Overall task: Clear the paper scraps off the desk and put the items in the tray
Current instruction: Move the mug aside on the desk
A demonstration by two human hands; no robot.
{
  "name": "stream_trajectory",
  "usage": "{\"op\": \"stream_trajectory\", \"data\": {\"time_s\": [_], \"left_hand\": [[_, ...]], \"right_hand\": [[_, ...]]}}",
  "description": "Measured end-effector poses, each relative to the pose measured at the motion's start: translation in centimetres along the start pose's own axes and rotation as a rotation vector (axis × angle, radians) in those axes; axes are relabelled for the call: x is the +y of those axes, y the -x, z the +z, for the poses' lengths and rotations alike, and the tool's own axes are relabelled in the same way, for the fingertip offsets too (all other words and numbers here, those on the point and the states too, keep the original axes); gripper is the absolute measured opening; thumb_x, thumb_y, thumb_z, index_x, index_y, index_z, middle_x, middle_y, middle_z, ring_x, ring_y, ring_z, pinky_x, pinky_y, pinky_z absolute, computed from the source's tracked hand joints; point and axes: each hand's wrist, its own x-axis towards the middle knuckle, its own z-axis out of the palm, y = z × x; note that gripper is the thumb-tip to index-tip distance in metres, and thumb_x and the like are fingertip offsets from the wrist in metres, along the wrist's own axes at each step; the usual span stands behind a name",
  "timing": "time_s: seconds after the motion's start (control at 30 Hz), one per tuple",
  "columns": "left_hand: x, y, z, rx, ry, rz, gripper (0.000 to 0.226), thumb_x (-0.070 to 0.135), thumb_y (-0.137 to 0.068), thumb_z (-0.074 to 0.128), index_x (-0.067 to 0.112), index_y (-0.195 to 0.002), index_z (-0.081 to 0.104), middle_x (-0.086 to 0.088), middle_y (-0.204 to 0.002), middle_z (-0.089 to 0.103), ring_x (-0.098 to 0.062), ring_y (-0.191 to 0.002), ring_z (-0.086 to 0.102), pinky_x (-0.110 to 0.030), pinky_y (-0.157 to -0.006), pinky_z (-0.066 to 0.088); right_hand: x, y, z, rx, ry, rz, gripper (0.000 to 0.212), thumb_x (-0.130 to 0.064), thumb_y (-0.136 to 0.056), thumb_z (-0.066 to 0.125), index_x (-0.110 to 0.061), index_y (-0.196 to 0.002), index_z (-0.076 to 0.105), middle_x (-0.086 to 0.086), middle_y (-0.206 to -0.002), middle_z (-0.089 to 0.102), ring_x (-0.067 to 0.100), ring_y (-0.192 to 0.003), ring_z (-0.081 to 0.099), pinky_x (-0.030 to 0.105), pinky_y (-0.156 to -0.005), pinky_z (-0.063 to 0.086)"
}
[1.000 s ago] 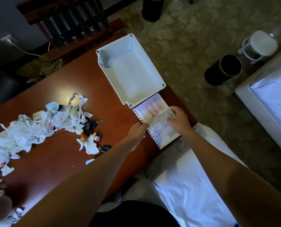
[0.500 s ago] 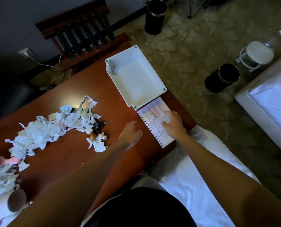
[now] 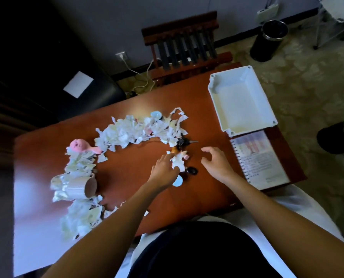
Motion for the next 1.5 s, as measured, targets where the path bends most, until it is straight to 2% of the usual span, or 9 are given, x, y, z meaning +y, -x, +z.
{"op": "stream_trajectory", "data": {"time_s": [0.2, 0.37, 0.53, 0.67, 0.77, 0.97, 1.2, 1.37, 1.5], "left_hand": [[-6.1, 3.3, -2.4, 0.163, 0.024, -0.069, 0.054, 0.030, -0.093, 0.051, 0.021, -0.145, 0.040, 0.001, -0.149, 0.041, -0.022, -0.134, 0.041, -0.045, -0.109, 0.038], [-9.8, 5.8, -4.7, 0.301, 0.016, -0.127, 0.049, 0.023, -0.090, 0.049, 0.021, -0.140, 0.046, 0.002, -0.144, 0.047, -0.019, -0.129, 0.047, -0.042, -0.108, 0.041], [-14.4, 8.0, -8.0, 0.358, 0.007, -0.192, 0.049, 0.018, -0.092, 0.050, 0.021, -0.141, 0.046, 0.000, -0.147, 0.045, -0.022, -0.133, 0.043, -0.045, -0.112, 0.036], [-18.6, 9.6, -10.3, 0.391, 0.009, -0.201, 0.050, 0.018, -0.090, 0.050, 0.021, -0.140, 0.047, 0.000, -0.146, 0.047, -0.021, -0.132, 0.044, -0.042, -0.111, 0.039], [-21.2, 10.5, -11.6, 0.391, -0.015, -0.184, 0.052, 0.016, -0.089, 0.052, 0.020, -0.140, 0.046, 0.000, -0.143, 0.048, -0.021, -0.128, 0.046, -0.041, -0.108, 0.040], [-26.0, 11.0, -12.9, 0.359, -0.155, -0.114, 0.052, 0.012, -0.090, 0.054, 0.020, -0.140, 0.046, 0.001, -0.143, 0.047, -0.023, -0.131, 0.040, -0.039, -0.110, 0.031], [-29.0, 9.1, -14.9, 0.300, -0.416, 0.094, 0.072, 0.011, -0.084, 0.067, 0.019, -0.147, 0.034, -0.003, -0.153, 0.031, -0.026, -0.143, 0.022, -0.039, -0.117, 0.016], [-30.6, 7.0, -15.8, 0.106, -0.704, 0.154, 0.092, 0.005, -0.082, 0.072, 0.021, -0.154, 0.017, -0.005, -0.162, 0.013, -0.027, -0.150, 0.005, -0.047, -0.121, 0.007], [-31.3, 5.9, -16.5, 0.045, -0.791, 0.165, 0.093, 0.007, -0.085, 0.069, 0.021, -0.156, 0.011, -0.005, -0.163, 0.010, -0.027, -0.150, 0.006, -0.046, -0.121, 0.007]], "right_hand": [[-5.5, 0.3, 4.8, -0.169, 0.012, -0.121, 0.035, -0.016, -0.094, 0.057, -0.021, -0.128, 0.057, -0.002, -0.131, 0.053, 0.019, -0.124, 0.048, 0.035, -0.102, 0.045], [-9.5, 0.4, 8.8, -0.255, 0.039, -0.179, 0.037, -0.016, -0.096, 0.055, -0.020, -0.132, 0.056, -0.004, -0.135, 0.050, 0.012, -0.123, 0.046, 0.022, -0.095, 0.037], [-13.0, 0.9, 13.0, -0.327, 0.073, -0.249, 0.036, -0.018, -0.097, 0.054, -0.021, -0.133, 0.055, -0.003, -0.136, 0.051, 0.015, -0.129, 0.047, 0.030, -0.105, 0.042], [-16.2, 1.6, 16.3, -0.363, 0.111, -0.289, 0.036, -0.019, -0.096, 0.056, -0.023, -0.132, 0.055, -0.004, -0.135, 0.053, 0.015, -0.128, 0.048, 0.031, -0.105, 0.043], [-18.2, 2.3, 18.7, -0.390, 0.112, -0.302, 0.036, -0.018, -0.097, 0.056, -0.023, -0.133, 0.055, -0.003, -0.137, 0.053, 0.014, -0.127, 0.048, 0.028, -0.104, 0.042], [-20.6, 3.3, 22.9, -0.426, 0.141, -0.304, 0.037, -0.016, -0.097, 0.055, -0.021, -0.134, 0.054, -0.002, -0.137, 0.053, 0.013, -0.127, 0.049, 0.023, -0.101, 0.039], [-21.5, 4.4, 25.9, -0.414, 0.161, -0.237, 0.038, -0.015, -0.097, 0.055, -0.021, -0.135, 0.053, -0.002, -0.137, 0.053, 0.012, -0.126, 0.049, 0.021, -0.099, 0.040], [-21.7, 4.7, 26.7, -0.382, 0.185, -0.181, 0.037, -0.017, -0.098, 0.054, -0.024, -0.135, 0.053, -0.004, -0.138, 0.052, 0.012, -0.127, 0.049, 0.022, -0.100, 0.041], [-22.1, 5.0, 27.0, -0.349, 0.183, -0.156, 0.037, -0.017, -0.098, 0.054, -0.023, -0.135, 0.053, -0.004, -0.137, 0.053, 0.012, -0.126, 0.049, 0.027, -0.104, 0.043]]}}
